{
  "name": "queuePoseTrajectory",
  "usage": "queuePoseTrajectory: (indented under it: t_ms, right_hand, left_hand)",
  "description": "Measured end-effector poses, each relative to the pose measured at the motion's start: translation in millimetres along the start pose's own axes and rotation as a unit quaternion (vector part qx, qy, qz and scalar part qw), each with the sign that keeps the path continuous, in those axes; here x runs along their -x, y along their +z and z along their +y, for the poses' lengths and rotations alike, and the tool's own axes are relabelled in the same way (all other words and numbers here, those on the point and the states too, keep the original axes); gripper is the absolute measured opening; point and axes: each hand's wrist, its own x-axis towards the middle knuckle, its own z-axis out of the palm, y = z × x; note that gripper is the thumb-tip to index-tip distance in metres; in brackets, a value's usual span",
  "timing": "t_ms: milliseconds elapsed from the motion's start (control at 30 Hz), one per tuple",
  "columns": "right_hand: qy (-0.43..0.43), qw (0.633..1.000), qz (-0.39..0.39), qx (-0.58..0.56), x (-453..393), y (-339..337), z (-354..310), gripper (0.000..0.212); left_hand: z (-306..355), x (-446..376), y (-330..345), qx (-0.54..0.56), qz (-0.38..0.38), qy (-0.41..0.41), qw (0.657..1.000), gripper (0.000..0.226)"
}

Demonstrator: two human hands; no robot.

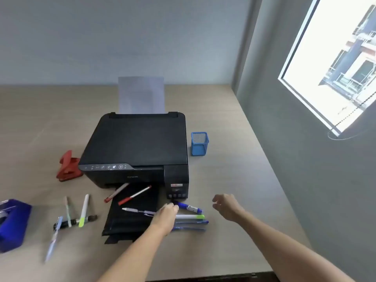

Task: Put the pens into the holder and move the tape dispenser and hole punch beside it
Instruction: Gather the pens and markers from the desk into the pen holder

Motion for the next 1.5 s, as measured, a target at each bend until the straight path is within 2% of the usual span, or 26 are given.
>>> queuePoseTrajectory:
  t_ms: [133, 200, 367, 533, 667, 700, 767, 833, 900, 967, 1067, 1133, 1200, 1367, 1433, 1500]
  right_hand:
    - [-0.016, 0.999, -0.032, 0.012, -13, 23, -19, 0.032]
    - [-0.029, 0.999, -0.025, 0.032, -22, 34, -28, 0.032]
    - [-0.093, 0.985, -0.02, 0.142, -40, 52, -32, 0.023]
    - [-0.116, 0.97, -0.033, 0.209, -50, 37, -6, 0.02]
    - [-0.059, 0.99, -0.075, 0.102, -47, -10, 31, 0.006]
    - [-0.038, 0.996, -0.058, 0.064, -47, -24, 39, 0.008]
    - [0.006, 1.0, 0.018, -0.015, -50, -57, 46, 0.012]
    - [0.033, 0.989, 0.116, -0.09, -62, -91, 41, 0.012]
    - [0.035, 0.973, 0.192, -0.124, -79, -119, 25, 0.011]
    - [0.029, 0.962, 0.232, -0.142, -103, -139, 5, 0.011]
    - [0.012, 0.958, 0.248, -0.142, -140, -151, -23, 0.014]
    - [0.012, 0.961, 0.239, -0.137, -162, -150, -35, 0.017]
    - [0.013, 0.963, 0.231, -0.138, -179, -145, -41, 0.019]
    - [0.01, 0.971, 0.194, -0.141, -203, -130, -44, 0.012]
    - [-0.001, 0.971, 0.187, -0.148, -202, -126, -39, 0.015]
    - [-0.008, 0.965, 0.2, -0.167, -191, -120, -33, 0.021]
  left_hand:
    - [5, -10, 7, -0.073, -0.01, 0.0, 0.997, 0.027]
    - [3, -15, 13, -0.091, -0.003, 0.013, 0.996, 0.032]
    - [-2, -21, 17, -0.132, -0.02, 0.031, 0.991, 0.045]
    - [9, -25, -11, -0.13, -0.069, 0.037, 0.988, 0.037]
    - [24, -9, -66, -0.112, -0.102, 0.067, 0.986, 0.027]
    - [27, -4, -81, -0.098, -0.09, 0.074, 0.988, 0.024]
    - [32, 2, -120, -0.063, -0.029, 0.085, 0.994, 0.014]
    - [37, -14, -164, -0.07, 0.073, 0.092, 0.991, 0.009]
    - [41, -52, -201, -0.082, 0.173, 0.08, 0.978, 0.011]
    - [45, -103, -226, -0.11, 0.213, 0.042, 0.97, 0.01]
    - [48, -176, -235, -0.129, 0.166, -0.018, 0.978, 0.007]
    - [49, -212, -226, -0.135, 0.126, -0.034, 0.982, 0.02]
    - [51, -235, -212, -0.159, 0.111, -0.029, 0.981, 0.025]
    - [51, -253, -185, -0.206, 0.082, 0.012, 0.975, 0.012]
    - [50, -244, -187, -0.191, 0.095, 0.033, 0.976, 0.011]
    - [50, -217, -193, -0.128, 0.167, 0.078, 0.974, 0.015]
